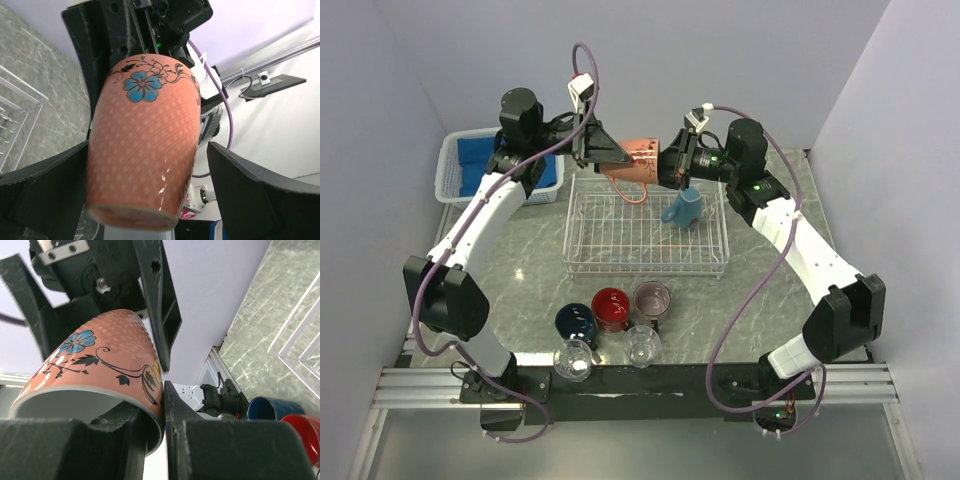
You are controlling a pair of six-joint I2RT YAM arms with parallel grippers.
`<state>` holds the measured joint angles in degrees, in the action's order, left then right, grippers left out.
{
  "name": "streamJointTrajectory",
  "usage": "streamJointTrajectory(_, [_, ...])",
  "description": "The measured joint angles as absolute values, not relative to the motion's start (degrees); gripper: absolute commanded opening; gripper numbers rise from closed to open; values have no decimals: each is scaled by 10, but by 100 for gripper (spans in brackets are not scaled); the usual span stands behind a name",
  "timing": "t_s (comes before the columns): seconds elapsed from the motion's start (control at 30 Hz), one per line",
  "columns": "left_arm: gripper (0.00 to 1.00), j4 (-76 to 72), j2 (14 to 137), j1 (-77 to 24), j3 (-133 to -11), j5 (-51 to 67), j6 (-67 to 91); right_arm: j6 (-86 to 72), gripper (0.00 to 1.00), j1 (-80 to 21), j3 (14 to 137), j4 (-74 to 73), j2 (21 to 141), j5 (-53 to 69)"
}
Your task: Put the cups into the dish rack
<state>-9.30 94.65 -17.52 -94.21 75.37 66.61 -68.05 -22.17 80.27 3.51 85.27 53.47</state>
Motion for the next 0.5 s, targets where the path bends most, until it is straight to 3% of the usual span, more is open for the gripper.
streamJointTrajectory(0.1, [96,-94,947,-180,-943,753,665,-687,0,-223,804,54,864,539])
streamJointTrajectory(0.2, [72,-94,949,-176,-943,751,666,-694,0,-225,807,69,877,543])
streamJointTrajectory(0.23, [54,-95,951,-174,-943,751,667,-696,0,-225,808,76,880,545])
streamJointTrajectory(0.3, [36,-100,954,-171,-943,756,673,-696,11,-226,808,78,882,542])
streamJointTrajectory(0.33, [20,-102,955,-170,-943,757,672,-697,19,-226,808,80,883,542])
streamJointTrajectory(0.43, [1,-104,955,-169,-942,759,673,-694,34,-226,806,81,883,541])
streamJointTrajectory(0.5, [1,-106,955,-168,-941,762,673,-691,41,-226,804,79,883,540])
